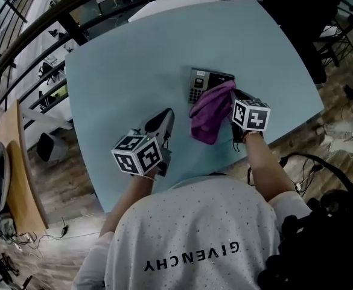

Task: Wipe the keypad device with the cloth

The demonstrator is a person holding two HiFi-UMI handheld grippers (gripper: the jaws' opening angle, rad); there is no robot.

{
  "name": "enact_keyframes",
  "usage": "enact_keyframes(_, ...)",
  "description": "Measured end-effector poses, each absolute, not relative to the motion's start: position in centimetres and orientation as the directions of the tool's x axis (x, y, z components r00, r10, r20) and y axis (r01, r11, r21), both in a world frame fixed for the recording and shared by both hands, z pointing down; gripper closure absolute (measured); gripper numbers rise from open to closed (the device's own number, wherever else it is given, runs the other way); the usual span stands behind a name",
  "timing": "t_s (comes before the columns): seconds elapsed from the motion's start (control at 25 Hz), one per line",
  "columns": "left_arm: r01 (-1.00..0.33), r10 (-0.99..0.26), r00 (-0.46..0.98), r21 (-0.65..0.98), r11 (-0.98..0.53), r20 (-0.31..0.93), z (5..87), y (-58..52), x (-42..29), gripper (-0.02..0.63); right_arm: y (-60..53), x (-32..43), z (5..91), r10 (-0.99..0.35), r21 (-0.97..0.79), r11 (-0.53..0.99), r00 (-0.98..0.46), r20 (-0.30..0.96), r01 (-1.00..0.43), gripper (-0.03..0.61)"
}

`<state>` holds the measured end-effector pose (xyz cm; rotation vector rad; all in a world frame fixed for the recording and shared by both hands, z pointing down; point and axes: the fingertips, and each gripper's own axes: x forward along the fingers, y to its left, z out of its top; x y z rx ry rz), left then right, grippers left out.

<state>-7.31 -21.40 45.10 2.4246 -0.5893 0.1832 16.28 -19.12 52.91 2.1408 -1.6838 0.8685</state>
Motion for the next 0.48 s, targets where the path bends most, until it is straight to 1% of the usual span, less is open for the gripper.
enact_keyframes(0.08,-0.47,-0.368,0.882,0.527,-0.708,0.294,46.0,-21.9,-7.4,0.614,-18.4,17.0,53.4,-0.757,-0.146,-0.325,0.165,0.632,-0.934,0.549)
enact_keyframes(0.16,-0.457,-0.357,0.89,0.546,-0.702,0.285,46.5,-22.1,-7.4,0.614,-17.6,17.5,53.8,-0.739,-0.153,-0.368,0.188,0.647,-0.917,0.549)
enact_keyframes(0.28,-0.439,-0.345,0.898,0.574,-0.692,0.271,47.2,-22.3,-7.3,0.614,-16.6,17.4,53.5,-0.744,-0.185,-0.377,0.177,0.644,-0.908,0.549)
enact_keyframes(0.36,-0.442,-0.34,0.897,0.569,-0.693,0.283,47.6,-22.6,-7.3,0.614,-16.7,16.9,52.0,-0.793,-0.247,-0.346,0.143,0.592,-0.905,0.551)
enact_keyframes(0.48,-0.461,-0.328,0.886,0.551,-0.696,0.327,48.5,-23.1,-7.2,0.614,-17.7,15.1,49.3,-0.872,-0.319,-0.263,0.083,0.483,-0.911,0.551)
